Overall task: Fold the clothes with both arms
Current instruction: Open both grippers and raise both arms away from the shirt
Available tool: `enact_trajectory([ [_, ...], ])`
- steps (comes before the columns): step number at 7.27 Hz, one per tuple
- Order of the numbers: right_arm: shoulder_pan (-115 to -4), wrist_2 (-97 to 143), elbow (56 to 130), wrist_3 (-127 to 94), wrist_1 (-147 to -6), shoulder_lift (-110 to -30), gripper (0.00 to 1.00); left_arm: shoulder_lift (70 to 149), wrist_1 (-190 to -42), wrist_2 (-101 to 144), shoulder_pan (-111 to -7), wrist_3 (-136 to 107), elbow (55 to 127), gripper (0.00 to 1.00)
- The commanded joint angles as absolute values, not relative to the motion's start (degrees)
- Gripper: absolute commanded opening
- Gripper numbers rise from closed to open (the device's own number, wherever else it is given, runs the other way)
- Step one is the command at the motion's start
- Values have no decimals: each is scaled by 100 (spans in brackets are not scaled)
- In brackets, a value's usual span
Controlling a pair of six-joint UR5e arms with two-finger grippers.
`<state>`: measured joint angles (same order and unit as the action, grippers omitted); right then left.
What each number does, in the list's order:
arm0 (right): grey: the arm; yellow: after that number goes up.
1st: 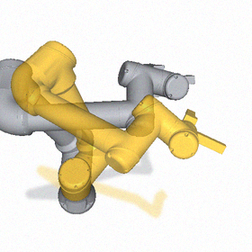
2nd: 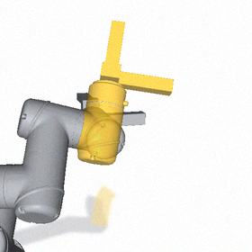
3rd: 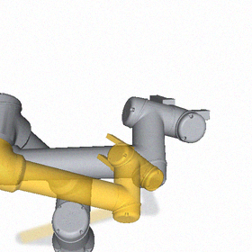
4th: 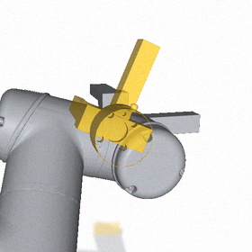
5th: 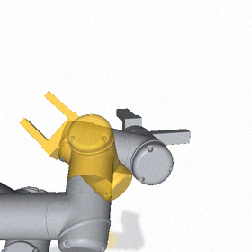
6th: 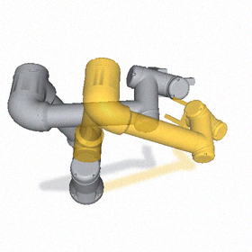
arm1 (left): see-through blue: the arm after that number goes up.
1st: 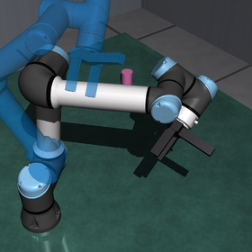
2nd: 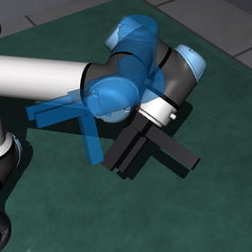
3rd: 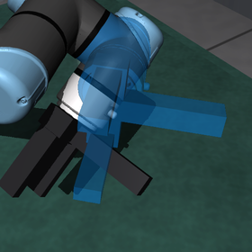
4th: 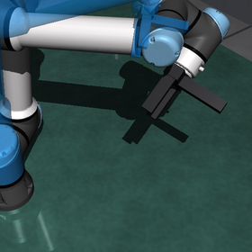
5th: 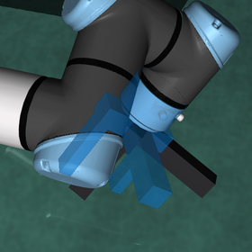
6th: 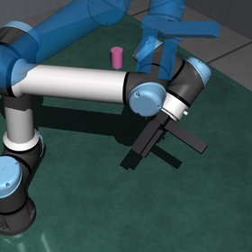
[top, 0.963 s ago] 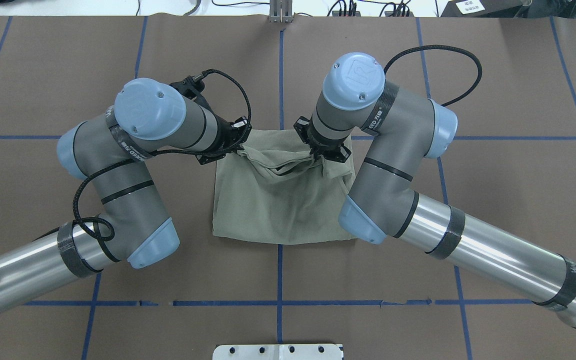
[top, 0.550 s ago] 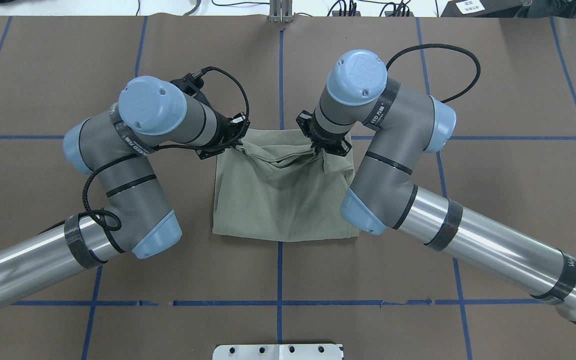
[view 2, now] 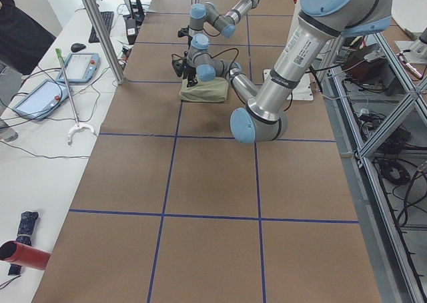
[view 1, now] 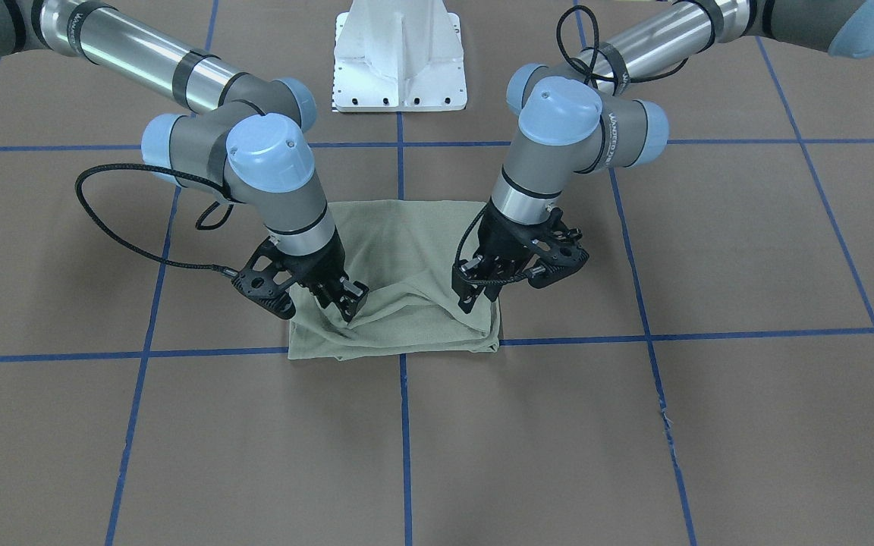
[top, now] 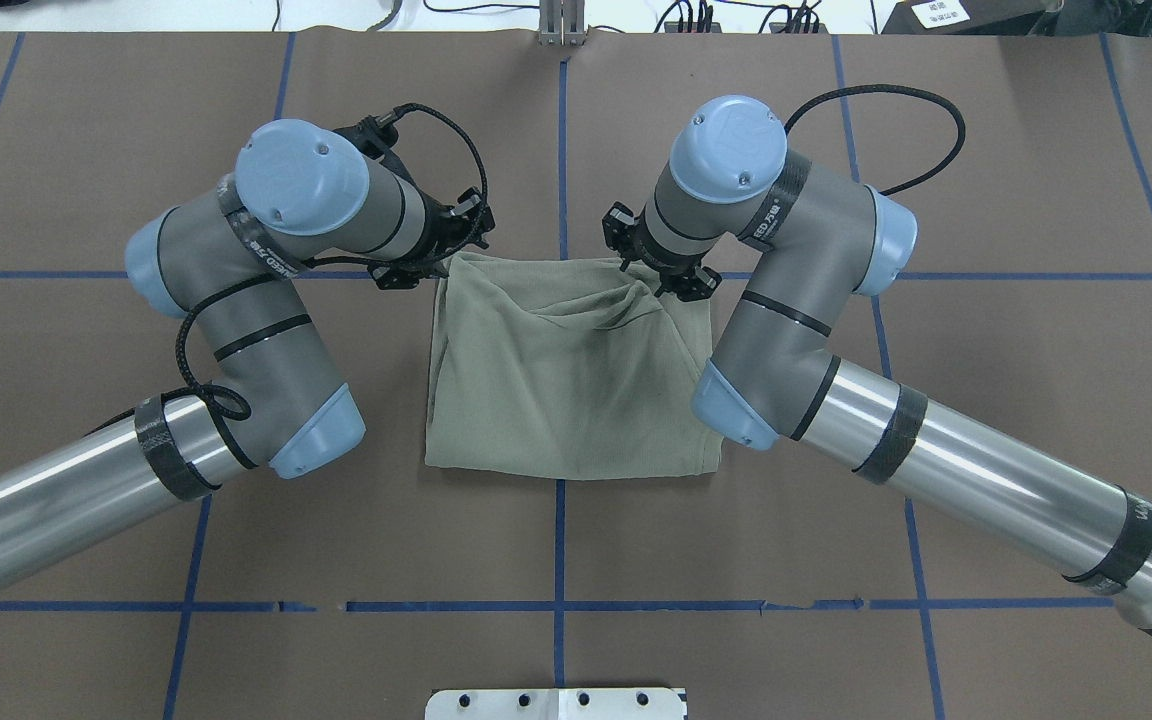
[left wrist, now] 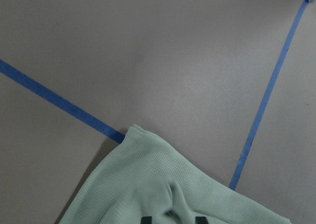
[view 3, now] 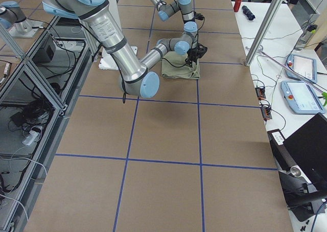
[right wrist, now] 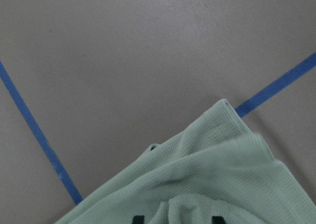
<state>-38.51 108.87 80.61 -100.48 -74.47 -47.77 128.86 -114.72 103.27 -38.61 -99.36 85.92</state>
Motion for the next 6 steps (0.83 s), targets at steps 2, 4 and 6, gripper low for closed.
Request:
enact_trajectory([
  [2,-3973,11160,8024,-9476,-7330,-4650,100,12876,-11418,10415,-4218,-9231,8446,100],
  [4,-4401,11591,8252,-8801,-7487,-4859,100,12388,-11382,11194,-4725,-8214,8830,100],
  [6,-5094,11768,8707,-7103,-8379,-5315,100,11675,-11120,11460,-5340,-6679,9402,100],
])
